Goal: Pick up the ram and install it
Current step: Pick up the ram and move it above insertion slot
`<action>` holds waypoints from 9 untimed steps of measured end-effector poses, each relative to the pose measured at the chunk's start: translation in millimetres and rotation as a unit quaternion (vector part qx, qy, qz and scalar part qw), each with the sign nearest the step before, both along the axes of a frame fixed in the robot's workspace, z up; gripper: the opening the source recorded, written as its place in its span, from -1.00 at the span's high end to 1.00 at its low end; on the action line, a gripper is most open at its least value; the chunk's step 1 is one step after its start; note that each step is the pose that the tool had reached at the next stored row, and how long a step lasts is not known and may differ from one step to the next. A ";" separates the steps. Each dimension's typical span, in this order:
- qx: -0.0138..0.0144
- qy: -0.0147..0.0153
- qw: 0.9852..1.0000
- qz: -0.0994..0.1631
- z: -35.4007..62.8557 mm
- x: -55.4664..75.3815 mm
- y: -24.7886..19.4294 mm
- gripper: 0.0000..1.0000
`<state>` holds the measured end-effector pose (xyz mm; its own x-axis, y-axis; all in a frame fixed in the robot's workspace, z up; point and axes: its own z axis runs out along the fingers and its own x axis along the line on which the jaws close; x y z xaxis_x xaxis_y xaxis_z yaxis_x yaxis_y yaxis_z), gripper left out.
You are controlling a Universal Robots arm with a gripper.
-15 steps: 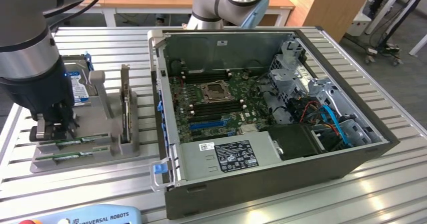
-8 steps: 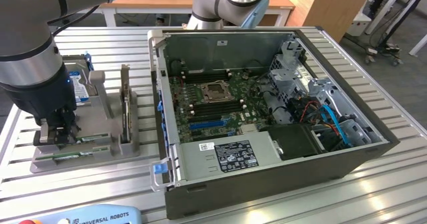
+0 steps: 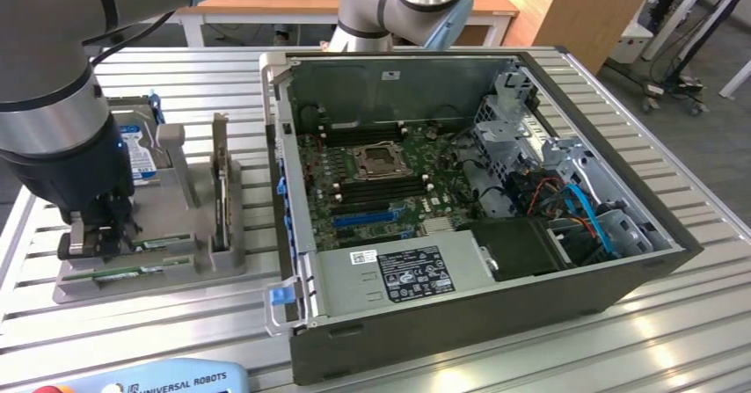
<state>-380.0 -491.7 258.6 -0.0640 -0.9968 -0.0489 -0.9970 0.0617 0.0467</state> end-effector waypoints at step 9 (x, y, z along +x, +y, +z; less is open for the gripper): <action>0.000 0.000 1.000 0.000 -1.0 0.0 -3.5 0.40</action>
